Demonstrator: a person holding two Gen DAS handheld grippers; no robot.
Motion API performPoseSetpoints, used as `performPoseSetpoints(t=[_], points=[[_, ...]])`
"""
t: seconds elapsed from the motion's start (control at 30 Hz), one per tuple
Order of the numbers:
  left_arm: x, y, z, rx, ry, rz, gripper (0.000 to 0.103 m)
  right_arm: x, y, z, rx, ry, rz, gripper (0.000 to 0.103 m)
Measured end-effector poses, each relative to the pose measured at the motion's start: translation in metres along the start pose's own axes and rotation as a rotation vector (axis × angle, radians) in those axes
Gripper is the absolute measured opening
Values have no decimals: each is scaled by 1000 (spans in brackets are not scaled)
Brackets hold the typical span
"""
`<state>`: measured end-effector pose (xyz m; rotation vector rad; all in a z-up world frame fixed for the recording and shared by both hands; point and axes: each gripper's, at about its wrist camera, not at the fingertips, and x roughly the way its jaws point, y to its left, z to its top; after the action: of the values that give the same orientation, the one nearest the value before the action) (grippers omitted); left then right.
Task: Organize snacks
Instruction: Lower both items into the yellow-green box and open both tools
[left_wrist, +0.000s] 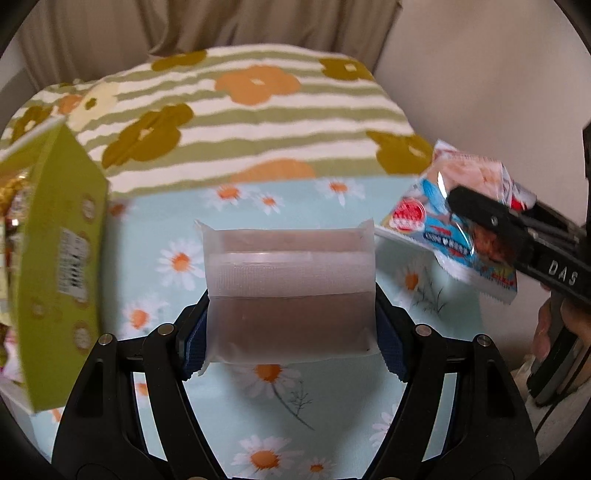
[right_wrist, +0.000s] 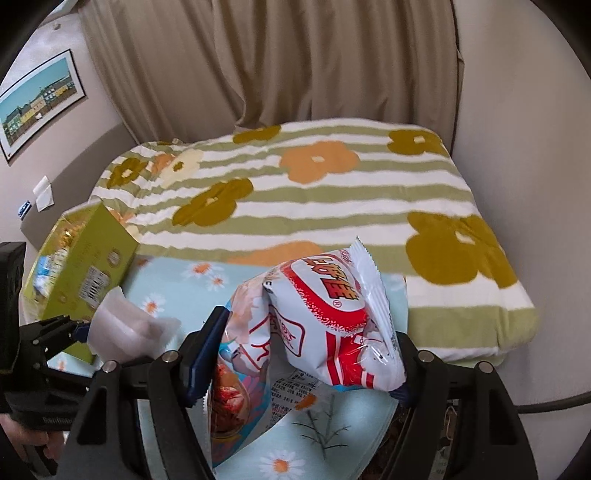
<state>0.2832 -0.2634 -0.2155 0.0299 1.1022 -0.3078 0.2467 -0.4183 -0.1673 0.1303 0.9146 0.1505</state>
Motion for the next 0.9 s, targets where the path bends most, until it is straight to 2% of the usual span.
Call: performPoseSetpoints(t=[0.23,0.43,0.63,0.9], points=[[-68,51,23,-62,-109,4,73,-30,51,39,-35,-57,36,70],[-116,120,30,-113,-190,57,73,-38,113,59,-76,-85,83,70],[-144,205,33,-147,-190,75,73,-27,195,68,-73,-100,135,70],[-149,314,26,-167,-149,87,73,12,289,68,-52,-72,183,70]])
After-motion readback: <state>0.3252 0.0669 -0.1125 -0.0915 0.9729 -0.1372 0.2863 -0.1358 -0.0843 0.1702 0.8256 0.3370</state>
